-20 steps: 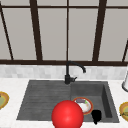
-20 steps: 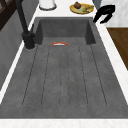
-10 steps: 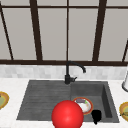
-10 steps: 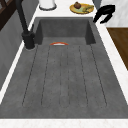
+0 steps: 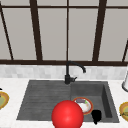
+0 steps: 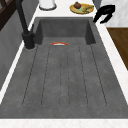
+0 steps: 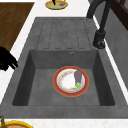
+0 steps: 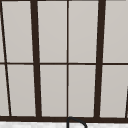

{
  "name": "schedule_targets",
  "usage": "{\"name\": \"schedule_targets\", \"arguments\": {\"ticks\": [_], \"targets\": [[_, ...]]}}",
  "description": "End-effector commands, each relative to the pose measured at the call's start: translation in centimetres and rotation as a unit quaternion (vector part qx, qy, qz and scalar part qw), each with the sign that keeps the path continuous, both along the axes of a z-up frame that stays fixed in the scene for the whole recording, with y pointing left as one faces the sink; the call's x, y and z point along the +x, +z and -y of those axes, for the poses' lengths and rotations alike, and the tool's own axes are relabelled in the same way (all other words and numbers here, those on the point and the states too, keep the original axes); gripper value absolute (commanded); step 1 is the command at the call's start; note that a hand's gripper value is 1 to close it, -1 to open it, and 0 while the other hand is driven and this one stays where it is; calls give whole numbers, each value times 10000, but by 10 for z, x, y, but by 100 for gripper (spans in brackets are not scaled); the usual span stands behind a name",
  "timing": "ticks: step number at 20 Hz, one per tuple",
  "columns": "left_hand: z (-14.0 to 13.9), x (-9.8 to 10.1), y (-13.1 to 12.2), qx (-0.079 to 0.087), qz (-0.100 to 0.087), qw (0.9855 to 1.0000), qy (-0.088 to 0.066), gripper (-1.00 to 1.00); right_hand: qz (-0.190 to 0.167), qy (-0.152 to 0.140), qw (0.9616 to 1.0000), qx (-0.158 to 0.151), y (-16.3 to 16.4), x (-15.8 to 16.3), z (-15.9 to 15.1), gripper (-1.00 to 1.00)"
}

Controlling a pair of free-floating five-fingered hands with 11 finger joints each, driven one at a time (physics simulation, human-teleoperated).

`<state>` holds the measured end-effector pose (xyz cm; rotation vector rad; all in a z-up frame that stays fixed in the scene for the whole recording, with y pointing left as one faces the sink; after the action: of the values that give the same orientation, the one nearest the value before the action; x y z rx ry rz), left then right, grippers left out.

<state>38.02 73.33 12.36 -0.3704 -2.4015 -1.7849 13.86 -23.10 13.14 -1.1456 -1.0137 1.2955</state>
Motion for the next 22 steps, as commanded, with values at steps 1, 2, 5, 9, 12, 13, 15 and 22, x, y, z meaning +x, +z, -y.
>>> {"name": "schedule_targets", "arguments": {"ticks": [1,2,5,9,12,13,15,22], "targets": [[1,0,-19,175,-277,9990,-298,-100,0,0,10000,0,0,0,0,0],[0,1,-24,193,-286,9989,-317,-100,0,0,10000,0,0,0,0,0],[1,7,-25,134,-260,9988,-384,-100,0,0,10000,0,0,0,0,0],[6,9,-24,204,-339,9984,-408,-100,0,0,10000,0,0,0,0,0],[-1,3,-24,12,-123,9987,-502,100,0,0,10000,0,0,0,0,0],[-10,-7,-21,79,-215,9976,-649,100,0,0,10000,0,0,0,0,0],[-12,-17,-23,83,-2,9975,-707,100,0,0,10000,0,0,0,0,0],[-22,-49,-26,-68,1159,9925,-394,100,0,0,10000,0,0,0,0,0]]}}
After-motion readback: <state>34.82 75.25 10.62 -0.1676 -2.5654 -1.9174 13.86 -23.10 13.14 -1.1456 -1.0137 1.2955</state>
